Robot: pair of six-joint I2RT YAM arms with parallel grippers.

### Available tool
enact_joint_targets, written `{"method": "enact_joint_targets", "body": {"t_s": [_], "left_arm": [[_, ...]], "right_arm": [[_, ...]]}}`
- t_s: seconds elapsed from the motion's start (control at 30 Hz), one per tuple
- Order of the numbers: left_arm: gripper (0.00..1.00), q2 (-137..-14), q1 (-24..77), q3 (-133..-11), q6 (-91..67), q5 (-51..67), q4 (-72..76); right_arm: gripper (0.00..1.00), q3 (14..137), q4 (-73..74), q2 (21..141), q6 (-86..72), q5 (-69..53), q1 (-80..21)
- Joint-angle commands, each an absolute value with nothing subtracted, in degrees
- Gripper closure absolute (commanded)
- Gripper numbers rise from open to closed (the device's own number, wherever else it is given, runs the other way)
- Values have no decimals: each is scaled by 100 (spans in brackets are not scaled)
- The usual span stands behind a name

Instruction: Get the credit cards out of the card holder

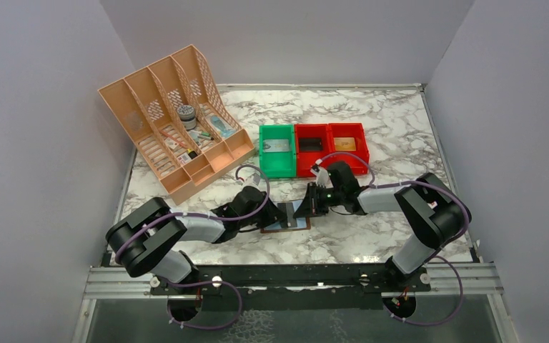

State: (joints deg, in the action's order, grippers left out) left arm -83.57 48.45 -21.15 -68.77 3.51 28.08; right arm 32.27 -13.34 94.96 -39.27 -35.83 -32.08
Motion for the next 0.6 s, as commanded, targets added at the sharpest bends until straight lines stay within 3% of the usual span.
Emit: {"method": "enact_joint_targets", "body": {"t_s": [0.0, 0.17, 0.57], "left_arm": [[87, -8302, 4849, -2104, -6854, 489, 2848], [100, -8084, 4819, -1990, -6801, 410, 2835], [100, -7536, 4702, -2156, -6382, 155, 1767]], "right_arm": [[91, 3015, -920, 9607, -3759, -2487, -3199], [91, 3045, -804, 9421, -3761, -2260, -3199], [91, 3266, -675, 9483, -3657, -2366, -3199]]}}
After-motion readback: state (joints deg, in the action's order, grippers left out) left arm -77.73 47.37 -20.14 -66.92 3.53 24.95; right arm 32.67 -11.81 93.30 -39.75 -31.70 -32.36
